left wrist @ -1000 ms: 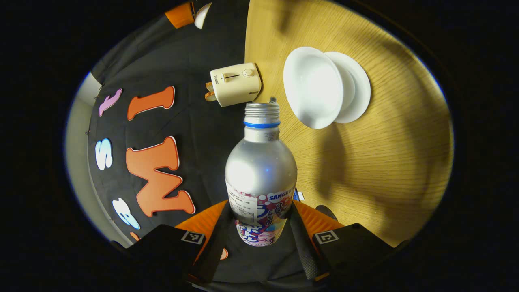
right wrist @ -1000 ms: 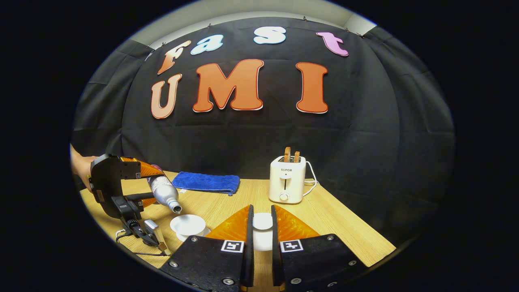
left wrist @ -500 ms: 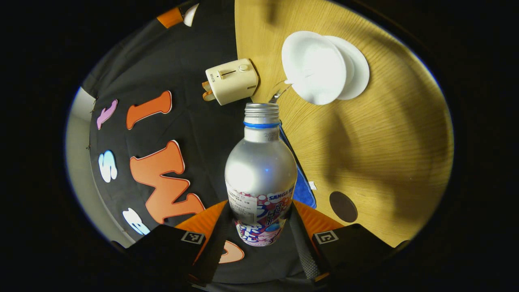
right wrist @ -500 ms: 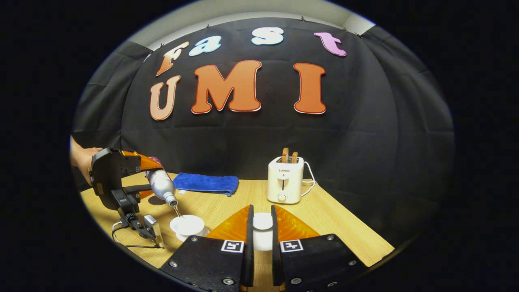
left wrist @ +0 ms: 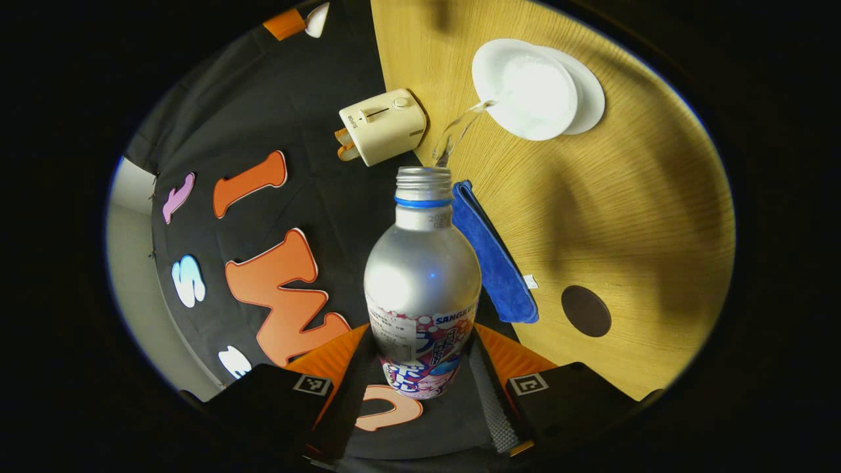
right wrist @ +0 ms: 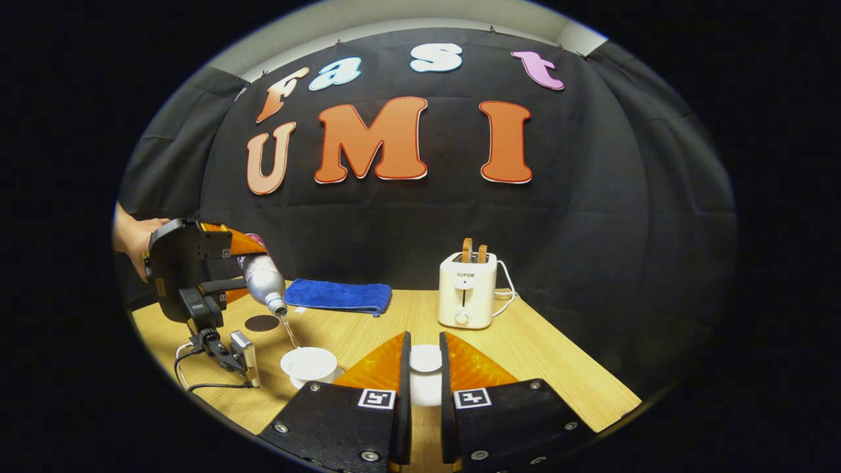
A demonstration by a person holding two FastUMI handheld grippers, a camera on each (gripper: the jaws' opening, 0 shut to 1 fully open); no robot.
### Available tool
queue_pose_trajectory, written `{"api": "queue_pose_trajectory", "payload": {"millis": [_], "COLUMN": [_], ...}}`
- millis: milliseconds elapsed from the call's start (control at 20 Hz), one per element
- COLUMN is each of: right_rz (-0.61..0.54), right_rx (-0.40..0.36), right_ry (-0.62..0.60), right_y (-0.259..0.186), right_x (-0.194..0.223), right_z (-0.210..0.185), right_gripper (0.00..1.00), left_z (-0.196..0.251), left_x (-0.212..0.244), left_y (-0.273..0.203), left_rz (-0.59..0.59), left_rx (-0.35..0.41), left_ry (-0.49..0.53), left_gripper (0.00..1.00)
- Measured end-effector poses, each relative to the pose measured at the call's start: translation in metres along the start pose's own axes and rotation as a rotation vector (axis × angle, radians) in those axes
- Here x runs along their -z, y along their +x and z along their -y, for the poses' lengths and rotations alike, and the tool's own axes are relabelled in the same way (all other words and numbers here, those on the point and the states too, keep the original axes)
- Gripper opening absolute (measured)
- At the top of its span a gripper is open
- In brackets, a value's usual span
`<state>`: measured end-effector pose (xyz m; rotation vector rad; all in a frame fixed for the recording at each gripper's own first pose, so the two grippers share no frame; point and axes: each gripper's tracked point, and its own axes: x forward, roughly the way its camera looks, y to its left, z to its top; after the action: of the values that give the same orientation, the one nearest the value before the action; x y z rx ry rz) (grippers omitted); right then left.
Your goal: Open the teacup lid with one hand, grasp the water bottle and pour water into the teacup with the other hand; after pouring, place the water bottle on the coaster and then close the teacup lid.
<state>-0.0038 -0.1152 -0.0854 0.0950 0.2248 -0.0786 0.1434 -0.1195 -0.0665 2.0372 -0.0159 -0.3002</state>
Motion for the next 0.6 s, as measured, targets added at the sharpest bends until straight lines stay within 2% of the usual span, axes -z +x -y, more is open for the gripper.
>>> {"api": "queue_pose_trajectory", "payload": {"millis": [600], "right_rz": [-0.010], "right_rx": [-0.020], "right_ry": [0.011], "right_y": [0.001], "right_x": [0.005], "right_z": [-0.006], "right_gripper": [0.18], "left_z": [0.006], "left_x": [-0.022], "left_y": [0.004], "left_rz": [0.028], "left_rx": [-0.002], "left_ry": [0.024], "left_gripper": [0.83]}}
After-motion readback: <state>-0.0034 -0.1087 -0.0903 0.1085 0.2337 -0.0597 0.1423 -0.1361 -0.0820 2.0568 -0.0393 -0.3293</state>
